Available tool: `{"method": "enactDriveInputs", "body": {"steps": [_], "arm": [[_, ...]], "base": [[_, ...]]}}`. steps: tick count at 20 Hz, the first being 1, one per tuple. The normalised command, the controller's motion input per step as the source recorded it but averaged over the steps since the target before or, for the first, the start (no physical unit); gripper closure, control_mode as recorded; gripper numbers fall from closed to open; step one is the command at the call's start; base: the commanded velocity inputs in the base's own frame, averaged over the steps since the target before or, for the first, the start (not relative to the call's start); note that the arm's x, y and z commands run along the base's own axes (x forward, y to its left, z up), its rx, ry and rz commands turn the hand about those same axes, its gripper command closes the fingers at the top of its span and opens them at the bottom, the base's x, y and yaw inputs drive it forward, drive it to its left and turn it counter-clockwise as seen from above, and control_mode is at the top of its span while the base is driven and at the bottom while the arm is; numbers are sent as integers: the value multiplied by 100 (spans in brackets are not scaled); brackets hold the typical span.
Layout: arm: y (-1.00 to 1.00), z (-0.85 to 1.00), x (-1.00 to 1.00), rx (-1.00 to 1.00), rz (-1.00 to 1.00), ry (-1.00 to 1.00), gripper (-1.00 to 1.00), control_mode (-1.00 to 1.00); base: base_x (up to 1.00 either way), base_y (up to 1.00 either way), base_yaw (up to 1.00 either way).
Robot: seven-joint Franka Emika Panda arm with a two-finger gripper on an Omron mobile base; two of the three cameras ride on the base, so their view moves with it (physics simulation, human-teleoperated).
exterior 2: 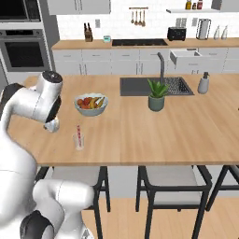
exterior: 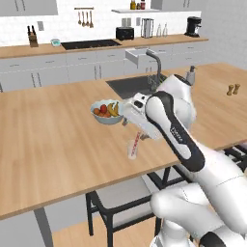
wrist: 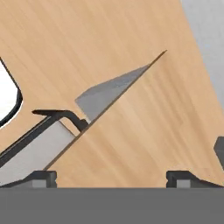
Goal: Take a straw from the drawer in front and place it inside the glass cup on the dining counter.
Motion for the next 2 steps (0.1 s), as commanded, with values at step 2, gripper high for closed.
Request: {"method": "enactDriveInputs", "body": {"steps": [2], "arm": [[31,0,-45,-44,3,-14,-100,-100]], "base": [[0,0,0]]}}
